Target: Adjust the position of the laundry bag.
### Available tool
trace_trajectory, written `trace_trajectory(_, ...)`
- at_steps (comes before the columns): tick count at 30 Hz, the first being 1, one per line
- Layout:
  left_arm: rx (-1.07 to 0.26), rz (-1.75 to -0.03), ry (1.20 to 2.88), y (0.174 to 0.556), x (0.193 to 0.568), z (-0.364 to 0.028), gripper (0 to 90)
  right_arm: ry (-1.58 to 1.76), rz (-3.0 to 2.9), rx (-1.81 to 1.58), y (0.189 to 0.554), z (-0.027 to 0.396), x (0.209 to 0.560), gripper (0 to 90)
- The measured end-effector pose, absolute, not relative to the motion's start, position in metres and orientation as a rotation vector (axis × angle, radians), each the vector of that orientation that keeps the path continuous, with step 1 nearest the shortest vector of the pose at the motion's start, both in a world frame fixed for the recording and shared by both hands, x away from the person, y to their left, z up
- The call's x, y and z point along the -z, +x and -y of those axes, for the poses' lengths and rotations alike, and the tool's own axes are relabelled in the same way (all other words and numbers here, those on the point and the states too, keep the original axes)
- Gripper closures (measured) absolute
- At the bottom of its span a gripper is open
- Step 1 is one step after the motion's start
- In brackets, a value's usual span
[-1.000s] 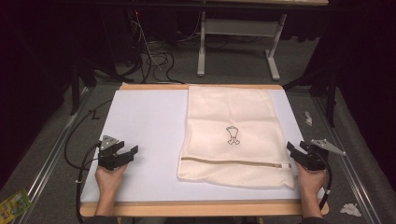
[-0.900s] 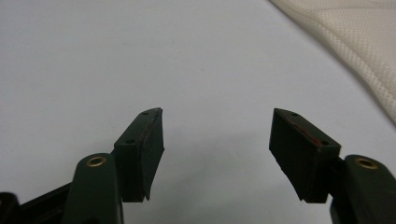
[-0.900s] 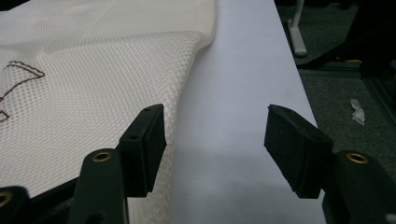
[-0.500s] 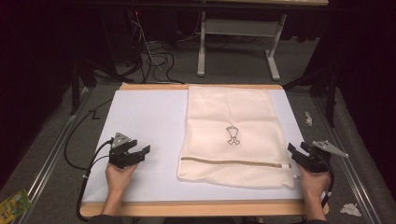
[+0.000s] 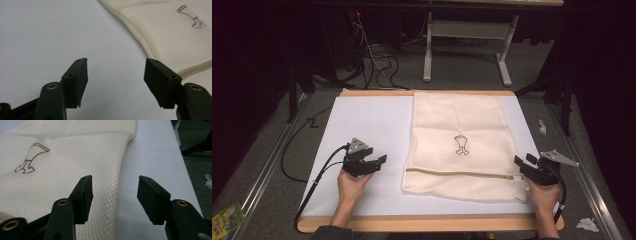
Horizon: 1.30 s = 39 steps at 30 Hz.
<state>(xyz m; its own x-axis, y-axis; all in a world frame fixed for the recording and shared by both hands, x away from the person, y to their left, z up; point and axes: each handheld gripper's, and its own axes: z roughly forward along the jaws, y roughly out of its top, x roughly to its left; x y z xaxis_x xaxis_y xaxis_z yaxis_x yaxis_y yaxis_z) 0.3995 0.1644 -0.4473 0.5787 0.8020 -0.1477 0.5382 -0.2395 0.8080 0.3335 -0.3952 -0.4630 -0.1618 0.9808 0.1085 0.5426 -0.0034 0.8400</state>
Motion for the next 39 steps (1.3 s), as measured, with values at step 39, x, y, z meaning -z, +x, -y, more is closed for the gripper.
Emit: trace_trajectory(39, -0.308, -1.061, 2.124, 0.434, 0.467, -0.047, 32.8, 1.694, -1.888, -0.964, 0.366, 0.378, 0.465, 38.7)
